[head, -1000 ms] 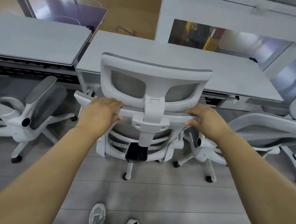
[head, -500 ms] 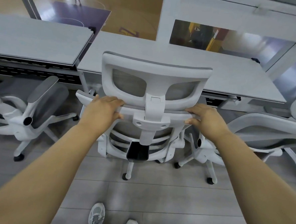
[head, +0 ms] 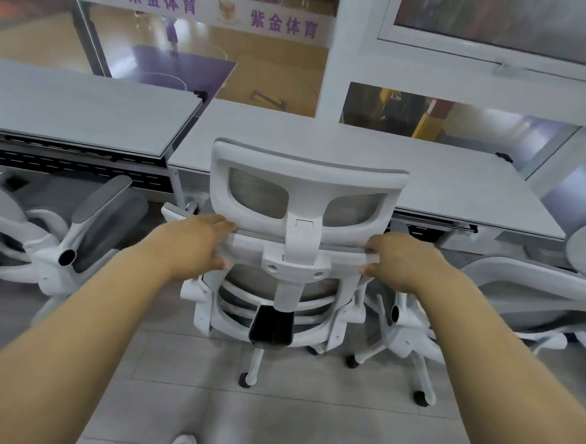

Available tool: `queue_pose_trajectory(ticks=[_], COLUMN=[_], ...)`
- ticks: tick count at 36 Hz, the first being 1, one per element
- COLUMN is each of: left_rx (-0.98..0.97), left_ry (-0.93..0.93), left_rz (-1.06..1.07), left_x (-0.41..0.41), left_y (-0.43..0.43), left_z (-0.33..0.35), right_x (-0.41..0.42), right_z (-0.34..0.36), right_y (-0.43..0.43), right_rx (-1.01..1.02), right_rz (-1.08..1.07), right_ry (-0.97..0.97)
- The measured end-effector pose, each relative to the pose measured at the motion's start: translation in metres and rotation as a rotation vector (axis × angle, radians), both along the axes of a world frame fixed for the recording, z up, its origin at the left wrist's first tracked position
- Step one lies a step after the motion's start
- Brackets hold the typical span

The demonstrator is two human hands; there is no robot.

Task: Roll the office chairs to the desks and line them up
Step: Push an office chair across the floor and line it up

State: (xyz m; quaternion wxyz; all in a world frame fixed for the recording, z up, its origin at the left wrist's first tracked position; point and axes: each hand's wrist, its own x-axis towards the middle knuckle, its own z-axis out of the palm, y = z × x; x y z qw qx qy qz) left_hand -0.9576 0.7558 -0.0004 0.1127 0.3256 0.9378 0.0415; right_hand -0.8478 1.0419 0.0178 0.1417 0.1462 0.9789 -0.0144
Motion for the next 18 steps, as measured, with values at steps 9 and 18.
queue_pose_trajectory(ticks=[9, 18], left_rx=[-0.099, -0.145], left_ry=[-0.046, -0.137], left_rz=[0.082, 0.252], left_x=[-0.003, -0.013], left_y=[-0.046, -0.144], left_z=[0.023, 0.024], right_x=[-0.004, -0.049], right_z=[0.057, 0.060], right_y=[-0.064, -0.158], right_rx=[-0.164, -0.159], right_rz=[0.188, 0.309], right_ry=[-0.062, -0.095])
